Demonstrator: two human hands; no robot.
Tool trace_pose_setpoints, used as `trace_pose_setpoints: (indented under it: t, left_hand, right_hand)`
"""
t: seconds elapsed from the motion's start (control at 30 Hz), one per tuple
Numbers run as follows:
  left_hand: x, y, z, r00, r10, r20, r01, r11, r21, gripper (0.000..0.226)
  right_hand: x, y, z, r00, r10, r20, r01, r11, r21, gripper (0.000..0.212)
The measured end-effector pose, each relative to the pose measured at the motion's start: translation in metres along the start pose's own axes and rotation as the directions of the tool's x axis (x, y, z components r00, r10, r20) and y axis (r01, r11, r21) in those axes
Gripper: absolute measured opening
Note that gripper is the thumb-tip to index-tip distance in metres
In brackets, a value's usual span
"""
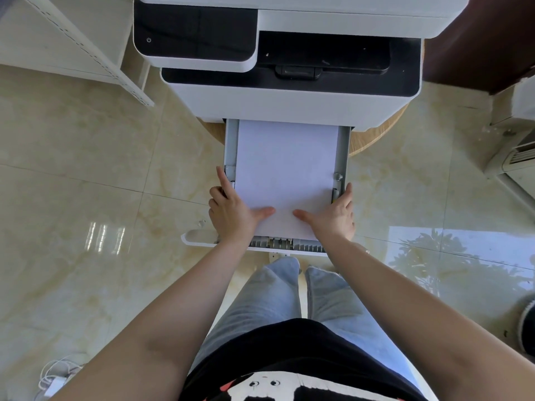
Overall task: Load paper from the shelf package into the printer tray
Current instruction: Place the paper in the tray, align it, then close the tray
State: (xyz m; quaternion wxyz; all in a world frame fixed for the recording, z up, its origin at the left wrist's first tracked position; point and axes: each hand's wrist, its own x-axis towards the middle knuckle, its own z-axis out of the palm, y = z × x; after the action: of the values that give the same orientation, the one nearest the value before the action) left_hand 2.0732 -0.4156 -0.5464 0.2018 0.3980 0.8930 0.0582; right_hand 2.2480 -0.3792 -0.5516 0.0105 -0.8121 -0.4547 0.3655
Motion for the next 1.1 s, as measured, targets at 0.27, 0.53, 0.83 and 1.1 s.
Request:
trace_pose_setpoints:
  t: [0.27,0.53,0.83,1.1]
  left_hand:
    - [-0.006,-0.015,-0.005,0.992,0.122,0.013,-0.122,0.992,-0.028,0.150]
    - [-0.018,-0.025,-0.004,0.977,0.158,0.142,-0.161,0.987,0.010,0.159]
    - [-0.014,-0.018,0.003,0.988,0.135,0.070,-0.139,0.988,0.063,0.158]
    - [-0.007,-0.038,-0.004,0.976,0.185,0.114,-0.177,0.981,-0.080,0.157]
  right_hand:
    - [-0.010,0.011,-0.006,0.995,-0.098,-0.019,0.099,0.995,0.035,0.136]
    - [-0.029,0.027,-0.005,0.987,-0.151,0.057,0.155,0.985,-0.077,0.152]
    - [-0.025,0.025,0.007,0.994,-0.106,-0.021,0.103,0.991,-0.090,0.153]
    - [-0.021,0.032,0.000,0.995,-0.103,0.011,0.104,0.994,-0.035,0.148]
